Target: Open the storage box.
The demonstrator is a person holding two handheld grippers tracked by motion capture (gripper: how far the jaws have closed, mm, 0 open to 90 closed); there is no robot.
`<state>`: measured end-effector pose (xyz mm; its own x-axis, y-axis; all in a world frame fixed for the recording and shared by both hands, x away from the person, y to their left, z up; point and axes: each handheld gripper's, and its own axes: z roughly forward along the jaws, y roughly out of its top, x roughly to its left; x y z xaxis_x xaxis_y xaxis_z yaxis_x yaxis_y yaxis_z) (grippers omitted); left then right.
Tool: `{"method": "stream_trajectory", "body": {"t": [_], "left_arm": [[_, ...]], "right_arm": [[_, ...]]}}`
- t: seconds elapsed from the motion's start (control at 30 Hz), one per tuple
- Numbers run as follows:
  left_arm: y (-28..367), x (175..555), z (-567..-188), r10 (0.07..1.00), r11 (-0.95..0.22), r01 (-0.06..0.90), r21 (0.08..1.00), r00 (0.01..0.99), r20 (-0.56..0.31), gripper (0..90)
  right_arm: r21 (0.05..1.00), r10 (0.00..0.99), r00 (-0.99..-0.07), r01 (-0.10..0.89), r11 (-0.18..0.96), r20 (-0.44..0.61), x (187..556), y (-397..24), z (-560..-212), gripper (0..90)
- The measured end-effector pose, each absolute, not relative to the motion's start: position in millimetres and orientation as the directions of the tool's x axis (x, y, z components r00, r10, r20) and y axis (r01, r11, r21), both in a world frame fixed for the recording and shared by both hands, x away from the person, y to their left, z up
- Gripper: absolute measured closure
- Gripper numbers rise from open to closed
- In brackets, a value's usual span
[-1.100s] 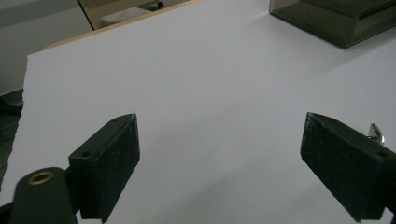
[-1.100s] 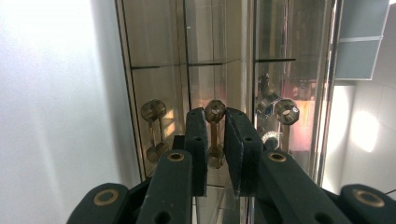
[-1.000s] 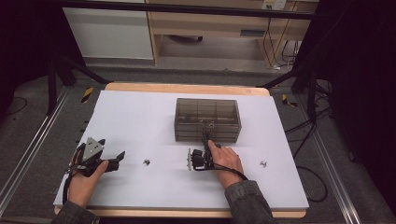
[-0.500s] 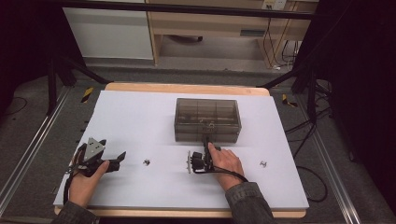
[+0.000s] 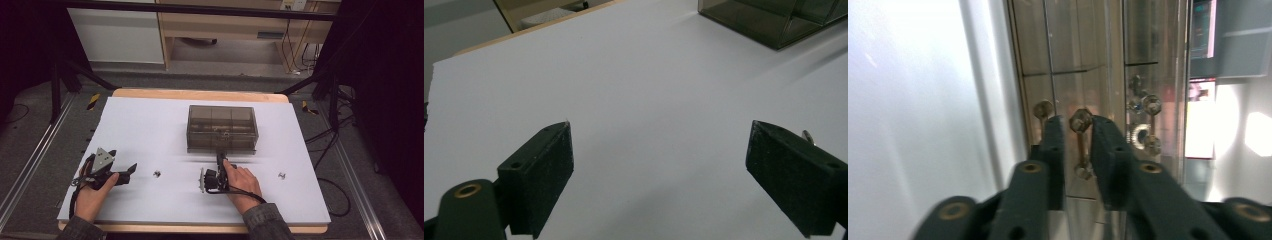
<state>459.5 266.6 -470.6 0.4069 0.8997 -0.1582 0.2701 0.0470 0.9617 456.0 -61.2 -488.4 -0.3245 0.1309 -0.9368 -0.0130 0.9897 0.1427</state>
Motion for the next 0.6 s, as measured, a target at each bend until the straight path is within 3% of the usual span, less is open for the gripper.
{"method": "stream_trajectory", "body": {"t": [0.2, 0.6], "left_arm": [[263, 459, -472, 0.894, 0.030, 0.275, 0.961, 0.423, -0.150, 11.4], [229, 458, -466, 0.810, 0.008, 0.288, 0.958, 0.560, -0.175, 9.4]], "right_arm": [[0.203, 0.189, -0.371, 0.001, 0.979, -0.909, 448, -68, -482, 65.5], [0.470, 0.480, -0.470, 0.148, 0.870, -0.741, 442, -124, -456, 63.0]]}}
